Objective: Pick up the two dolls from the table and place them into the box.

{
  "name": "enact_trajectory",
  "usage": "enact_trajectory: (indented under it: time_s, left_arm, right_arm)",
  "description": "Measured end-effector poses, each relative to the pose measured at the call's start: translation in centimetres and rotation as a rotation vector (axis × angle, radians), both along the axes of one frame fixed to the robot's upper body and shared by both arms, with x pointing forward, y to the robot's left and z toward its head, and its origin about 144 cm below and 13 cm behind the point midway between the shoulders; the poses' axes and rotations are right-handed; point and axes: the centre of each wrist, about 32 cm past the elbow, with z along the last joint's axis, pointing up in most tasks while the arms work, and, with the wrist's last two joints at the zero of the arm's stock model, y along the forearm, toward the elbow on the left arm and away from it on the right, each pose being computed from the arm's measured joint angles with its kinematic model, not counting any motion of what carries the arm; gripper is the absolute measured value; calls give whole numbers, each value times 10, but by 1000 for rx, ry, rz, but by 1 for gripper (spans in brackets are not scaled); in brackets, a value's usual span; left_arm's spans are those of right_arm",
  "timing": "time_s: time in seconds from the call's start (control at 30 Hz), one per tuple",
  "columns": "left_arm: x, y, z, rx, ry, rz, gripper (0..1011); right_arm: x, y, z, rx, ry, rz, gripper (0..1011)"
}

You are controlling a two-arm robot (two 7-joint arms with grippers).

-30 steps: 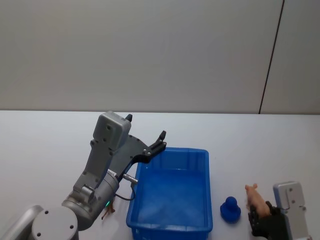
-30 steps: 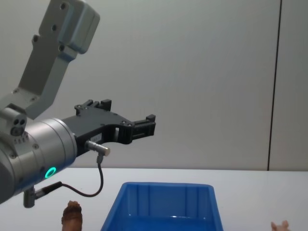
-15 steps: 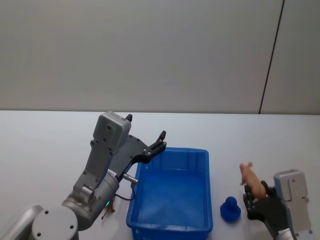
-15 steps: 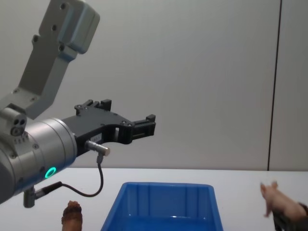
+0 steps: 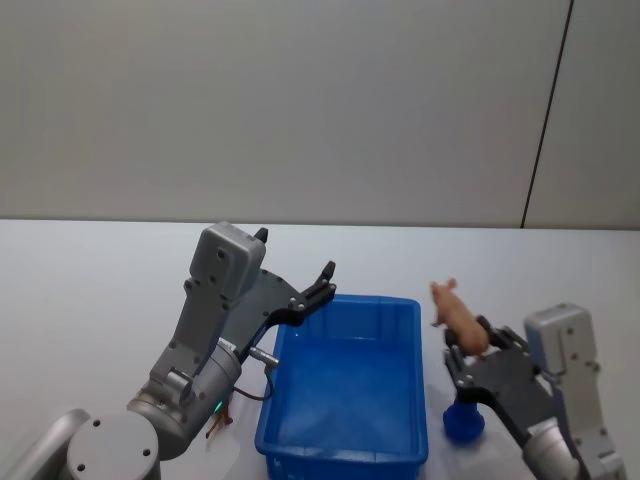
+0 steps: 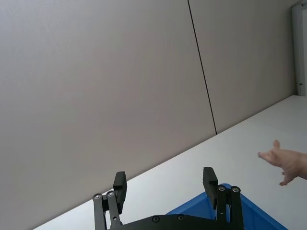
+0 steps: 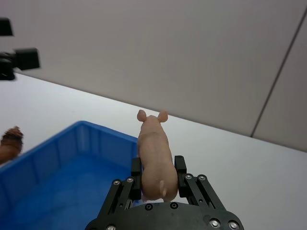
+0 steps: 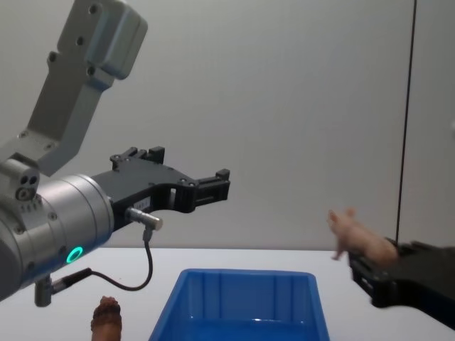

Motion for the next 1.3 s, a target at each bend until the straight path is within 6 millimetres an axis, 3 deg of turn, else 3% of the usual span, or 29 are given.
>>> enact_trajectory:
  time_s: [0.6, 0.93, 1.3]
  left_arm:
    - [0, 0, 0, 0, 0, 0, 1001]
    - [0, 0, 0, 0, 0, 0, 1001]
    - [0, 0, 0, 0, 0, 0, 1001]
  right_arm:
    - [37, 39, 8, -14, 52, 250, 395]
    - [51, 57, 5, -33, 108, 296, 704]
    - [52, 61, 4, -48, 124, 238, 996]
